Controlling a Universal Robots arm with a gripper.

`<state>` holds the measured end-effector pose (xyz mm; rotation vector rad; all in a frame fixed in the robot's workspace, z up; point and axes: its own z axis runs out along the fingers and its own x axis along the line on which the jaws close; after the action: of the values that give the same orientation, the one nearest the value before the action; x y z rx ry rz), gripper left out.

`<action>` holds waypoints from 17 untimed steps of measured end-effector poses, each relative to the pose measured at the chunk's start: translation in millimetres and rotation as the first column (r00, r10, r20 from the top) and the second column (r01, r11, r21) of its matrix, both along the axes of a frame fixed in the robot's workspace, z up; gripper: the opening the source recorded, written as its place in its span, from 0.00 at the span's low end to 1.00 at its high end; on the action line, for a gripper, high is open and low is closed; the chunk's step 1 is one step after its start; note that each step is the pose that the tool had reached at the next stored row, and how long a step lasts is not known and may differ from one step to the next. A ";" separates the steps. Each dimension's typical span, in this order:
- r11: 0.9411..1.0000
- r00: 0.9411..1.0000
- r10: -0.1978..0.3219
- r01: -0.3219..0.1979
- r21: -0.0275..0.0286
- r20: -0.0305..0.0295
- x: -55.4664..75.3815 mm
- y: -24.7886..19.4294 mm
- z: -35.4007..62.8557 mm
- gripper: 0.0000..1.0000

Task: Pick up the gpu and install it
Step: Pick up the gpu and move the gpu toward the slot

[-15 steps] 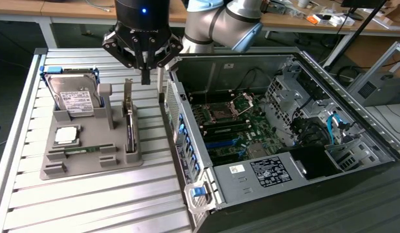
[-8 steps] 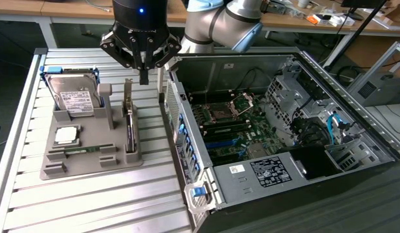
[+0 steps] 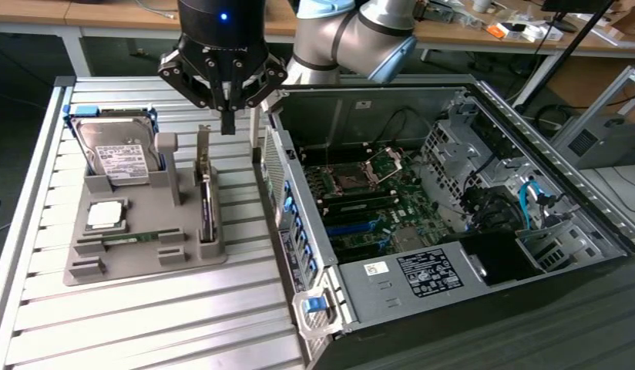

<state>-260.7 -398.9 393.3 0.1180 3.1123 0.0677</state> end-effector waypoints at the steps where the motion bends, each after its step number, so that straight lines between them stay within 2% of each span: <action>1: 1.000 1.000 0.000 0.000 0.000 0.000 0.0 0.0 0.0 0.11; 7: 1.000 1.000 0.000 0.000 0.000 0.000 0.0 0.0 0.0 0.11; 10: 1.000 1.000 0.000 0.000 0.000 0.000 0.0 0.0 0.0 0.30; 11: 1.000 1.000 0.000 0.000 0.000 0.000 0.0 0.0 0.0 0.30; 13: 1.000 1.000 0.000 0.000 0.000 0.000 0.0 0.0 0.0 0.42; 15: 1.000 1.000 0.000 0.000 0.000 0.000 0.0 0.0 0.0 0.42; 17: 1.000 1.000 0.000 0.000 0.000 0.000 0.0 0.0 0.0 0.54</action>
<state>-260.7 -398.9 393.3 0.1179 3.1123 0.0677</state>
